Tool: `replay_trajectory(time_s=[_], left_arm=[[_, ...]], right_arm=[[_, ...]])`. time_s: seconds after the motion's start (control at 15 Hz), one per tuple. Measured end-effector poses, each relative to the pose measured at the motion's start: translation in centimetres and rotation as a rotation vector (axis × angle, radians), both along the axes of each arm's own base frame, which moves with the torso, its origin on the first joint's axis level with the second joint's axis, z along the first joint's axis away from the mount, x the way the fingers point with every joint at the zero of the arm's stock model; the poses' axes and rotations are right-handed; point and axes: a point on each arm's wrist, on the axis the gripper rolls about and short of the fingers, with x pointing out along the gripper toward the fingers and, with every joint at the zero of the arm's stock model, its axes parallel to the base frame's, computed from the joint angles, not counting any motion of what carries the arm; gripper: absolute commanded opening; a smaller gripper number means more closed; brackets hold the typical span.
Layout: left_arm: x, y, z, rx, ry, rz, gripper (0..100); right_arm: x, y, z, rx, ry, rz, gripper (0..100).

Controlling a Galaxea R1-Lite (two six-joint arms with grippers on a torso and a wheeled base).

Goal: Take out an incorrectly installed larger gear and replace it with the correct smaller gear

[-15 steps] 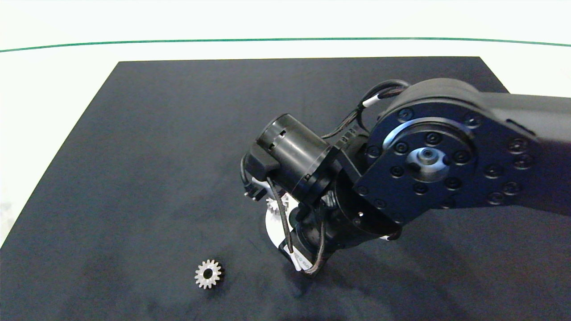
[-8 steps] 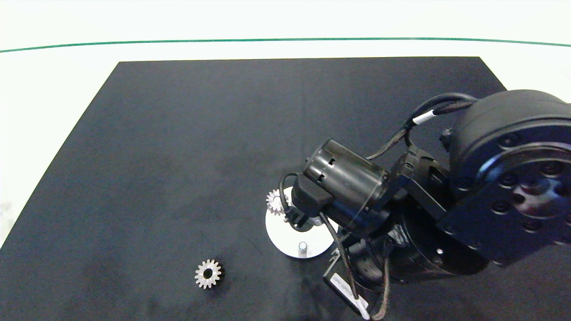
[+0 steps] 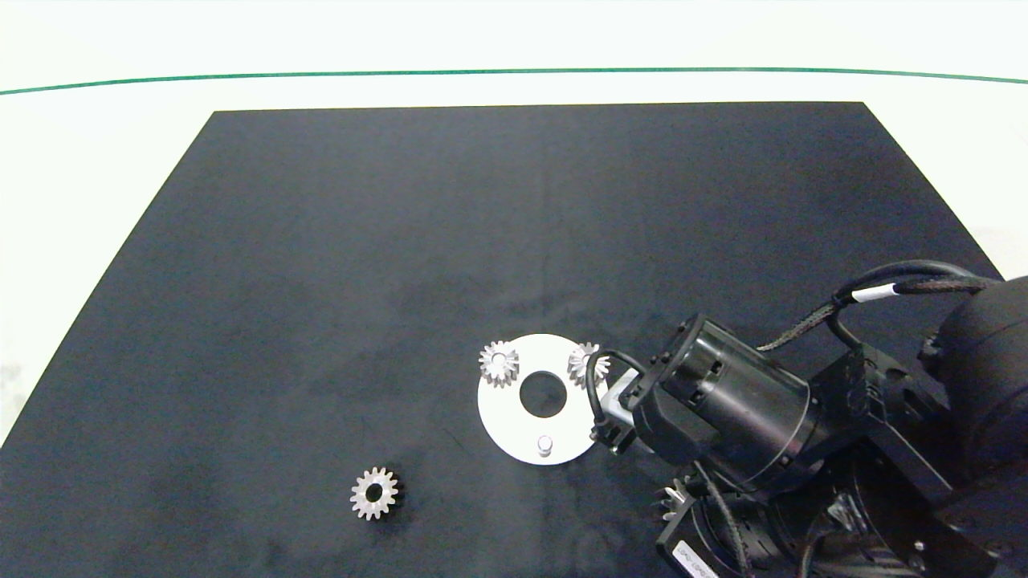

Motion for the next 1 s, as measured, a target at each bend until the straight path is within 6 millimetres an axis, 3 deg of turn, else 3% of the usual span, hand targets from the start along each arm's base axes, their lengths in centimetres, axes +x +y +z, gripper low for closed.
replay_trajectory(time_s=[0.47,1.0], left_arm=[[0.0,0.0,0.0,0.000,0.000,0.000,100],[0.0,0.0,0.0,0.001,0.001,0.000,100]], right_arm=[[0.5,-2.2,-2.0,0.020,-0.017,-0.061,0],[2.0,-2.6,-2.5,0.046,-0.042,-0.098,0]])
